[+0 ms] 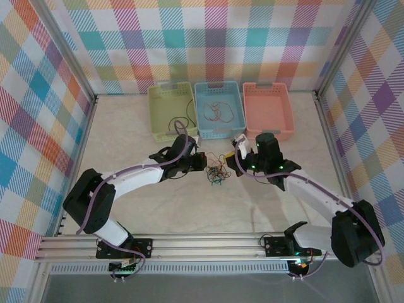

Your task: Untangle the cables

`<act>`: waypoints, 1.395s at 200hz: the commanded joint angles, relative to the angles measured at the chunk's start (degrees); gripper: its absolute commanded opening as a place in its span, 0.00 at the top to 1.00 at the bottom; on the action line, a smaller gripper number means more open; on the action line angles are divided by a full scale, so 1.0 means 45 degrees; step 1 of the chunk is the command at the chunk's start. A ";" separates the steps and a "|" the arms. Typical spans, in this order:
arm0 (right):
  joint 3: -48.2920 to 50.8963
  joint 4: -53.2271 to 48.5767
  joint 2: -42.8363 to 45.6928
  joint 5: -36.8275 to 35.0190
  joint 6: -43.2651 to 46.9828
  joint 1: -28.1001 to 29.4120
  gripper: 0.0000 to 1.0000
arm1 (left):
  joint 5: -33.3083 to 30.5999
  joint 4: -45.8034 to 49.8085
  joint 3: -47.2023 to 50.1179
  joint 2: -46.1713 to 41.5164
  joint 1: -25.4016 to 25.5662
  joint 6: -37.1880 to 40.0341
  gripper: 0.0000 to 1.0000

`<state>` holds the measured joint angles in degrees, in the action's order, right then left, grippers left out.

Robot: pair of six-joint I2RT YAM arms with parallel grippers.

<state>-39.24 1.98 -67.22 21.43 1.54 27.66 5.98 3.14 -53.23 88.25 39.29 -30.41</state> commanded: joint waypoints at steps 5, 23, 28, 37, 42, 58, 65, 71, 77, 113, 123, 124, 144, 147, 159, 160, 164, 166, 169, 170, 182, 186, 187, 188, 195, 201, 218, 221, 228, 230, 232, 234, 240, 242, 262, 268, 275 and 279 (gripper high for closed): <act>0.1041 0.1500 0.1569 -0.2117 -0.0900 -0.0517 1.00 | -0.1427 0.0583 0.0672 -0.1091 -0.0804 -0.0851 1.00; 0.1792 0.2114 0.2678 -0.4392 -0.1935 -0.0735 1.00 | -0.1818 0.0800 0.1014 -0.1637 -0.1357 -0.1160 1.00; 0.1956 0.2193 0.2921 -0.4951 -0.2329 -0.0817 1.00 | -0.1999 0.0935 0.1028 -0.1789 -0.1465 -0.1160 1.00; 0.2188 0.2312 0.3221 -0.5638 -0.2686 -0.0953 1.00 | -0.2455 0.1235 0.1069 -0.2058 -0.1559 -0.1145 1.00; 0.2266 0.2339 0.3333 -0.5871 -0.2757 -0.1006 1.00 | -0.2717 0.1324 0.1104 -0.2238 -0.1596 -0.1151 1.00; 0.2346 0.2158 0.3592 -0.6936 -0.3195 -0.1057 1.00 | -0.3351 0.1426 0.1401 -0.2901 -0.1674 -0.1253 1.00; 0.2328 0.1993 0.3686 -0.7419 -0.3362 -0.1068 1.00 | -0.3660 0.1561 0.1486 -0.3181 -0.1699 -0.1395 1.00; 0.2337 0.1880 0.3798 -0.7775 -0.3484 -0.1087 1.00 | -0.3902 0.1678 0.1605 -0.3417 -0.1736 -0.1492 1.00; 0.2399 0.1844 0.3914 -0.8146 -0.3611 -0.1109 1.00 | -0.4139 0.1703 0.1730 -0.3730 -0.1774 -0.1569 1.00; 0.2613 0.1751 0.4423 -0.9145 -0.4092 -0.1186 1.00 | -0.5122 0.1650 0.2519 -0.5819 -0.1958 -0.1724 1.00; 0.2590 0.1704 0.4411 -0.9229 -0.4131 -0.1186 1.00 | -0.5381 0.1699 0.2692 -0.6415 -0.1955 -0.1735 1.00; 0.2589 0.1697 0.4401 -0.9232 -0.4131 -0.1186 1.00 | -0.5415 0.1702 0.2700 -0.6441 -0.1954 -0.1727 1.00; 0.2591 0.1609 0.4415 -0.9497 -0.4182 -0.1194 1.00 | -0.5856 0.1856 0.2916 -0.7588 -0.1952 -0.1656 1.00; 0.2588 0.1596 0.4431 -0.9556 -0.4204 -0.1204 1.00 | -0.5893 0.1861 0.2952 -0.7749 -0.1953 -0.1649 1.00; 0.2588 0.1546 0.4421 -0.9607 -0.4222 -0.1224 1.00 | -0.6000 0.1845 0.3071 -0.8245 -0.1953 -0.1593 1.00; 0.2578 0.1540 0.4416 -0.9607 -0.4226 -0.1225 1.00 | -0.6008 0.1843 0.3075 -0.8283 -0.1953 -0.1578 1.00; 0.2555 0.1524 0.4384 -0.9592 -0.4239 -0.1215 1.00 | -0.6030 0.1818 0.3121 -0.8411 -0.1953 -0.1560 1.00; 0.2541 0.1487 0.4375 -0.9588 -0.4232 -0.1222 1.00 | -0.6024 0.1797 0.3134 -0.8480 -0.1953 -0.1552 1.00; 0.2516 0.1457 0.4350 -0.9582 -0.4247 -0.1224 1.00 | -0.6007 0.1775 0.3157 -0.8554 -0.1953 -0.1534 1.00; 0.2513 0.1446 0.4322 -0.9584 -0.4248 -0.1225 1.00 | -0.5992 0.1770 0.3167 -0.8574 -0.1953 -0.1538 1.00; 0.2437 0.1420 0.4184 -0.9500 -0.4249 -0.1225 1.00 | -0.5784 0.1620 0.3199 -0.8694 -0.1952 -0.1418 1.00; 0.2426 0.1435 0.4101 -0.9428 -0.4232 -0.1225 1.00 | -0.5688 0.1594 0.3191 -0.8709 -0.1953 -0.1392 1.00; 0.2426 0.1435 0.4101 -0.9428 -0.4232 -0.1225 1.00 | -0.5656 0.1581 0.3194 -0.8701 -0.1953 -0.1379 1.00; 0.2419 0.1435 0.4100 -0.9409 -0.4230 -0.1225 1.00 | -0.5612 0.1565 0.3195 -0.8706 -0.1953 -0.1382 1.00; 0.2401 0.1453 0.4012 -0.9264 -0.4206 -0.1225 1.00 | -0.5335 0.1406 0.3211 -0.8665 -0.1953 -0.1310 1.00; 0.2395 0.1518 0.3940 -0.9061 -0.4145 -0.1225 1.00 | -0.5004 0.1159 0.3238 -0.8613 -0.1953 -0.1197 1.00; 0.2359 0.2136 0.3497 -0.7630 -0.3546 -0.1225 0.90 | -0.4007 0.0575 0.3280 -0.8398 -0.1953 -0.0982 1.00; 0.2349 0.2236 0.3405 -0.7281 -0.3446 -0.1225 0.83 | -0.3829 0.0473 0.3261 -0.8341 -0.1951 -0.0933 1.00; 0.2306 0.2467 0.3201 -0.6433 -0.3145 -0.1225 0.70 | -0.3394 0.0259 0.3256 -0.8242 -0.1934 -0.0838 1.00; 0.2278 0.2523 0.3161 -0.6191 -0.3074 -0.1225 0.66 | -0.3266 0.0187 0.3255 -0.8219 -0.1934 -0.0819 1.00; 0.2252 0.2572 0.3117 -0.5969 -0.3008 -0.1225 0.63 | -0.3136 0.0090 0.3265 -0.8203 -0.1934 -0.0805 1.00; 0.2250 0.2633 0.3062 -0.5743 -0.2928 -0.1225 0.60 | -0.3011 0.0013 0.3263 -0.8189 -0.1934 -0.0787 1.00; 0.2200 0.2773 0.2986 -0.5087 -0.2767 -0.1225 0.55 | -0.2595 -0.0197 0.3265 -0.8117 -0.1934 -0.0714 1.00; 0.2198 0.2916 0.2965 -0.4793 -0.2706 -0.1225 0.53 | -0.2480 -0.0279 0.3263 -0.8085 -0.1934 -0.0686 1.00; 0.2467 0.4033 0.3004 -0.2964 -0.2374 -0.1205 0.51 | -0.1264 -0.0895 0.3200 -0.7846 -0.1810 -0.0432 1.00; 0.2606 0.4556 0.2995 -0.2340 -0.2253 -0.1172 0.51 | -0.0947 -0.1116 0.3198 -0.7773 -0.1733 -0.0344 1.00; 0.2738 0.5098 0.2923 -0.1561 -0.2142 -0.1086 0.51 | -0.0566 -0.1283 0.3148 -0.7667 -0.1638 -0.0221 1.00; 0.2780 0.5416 0.2835 -0.1028 -0.2011 -0.0991 0.50 | -0.0402 -0.1370 0.3122 -0.7625 -0.1567 -0.0157 1.00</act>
<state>-27.81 14.00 -54.19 0.43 -11.38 22.44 -4.78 3.27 -39.03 52.88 31.18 -34.24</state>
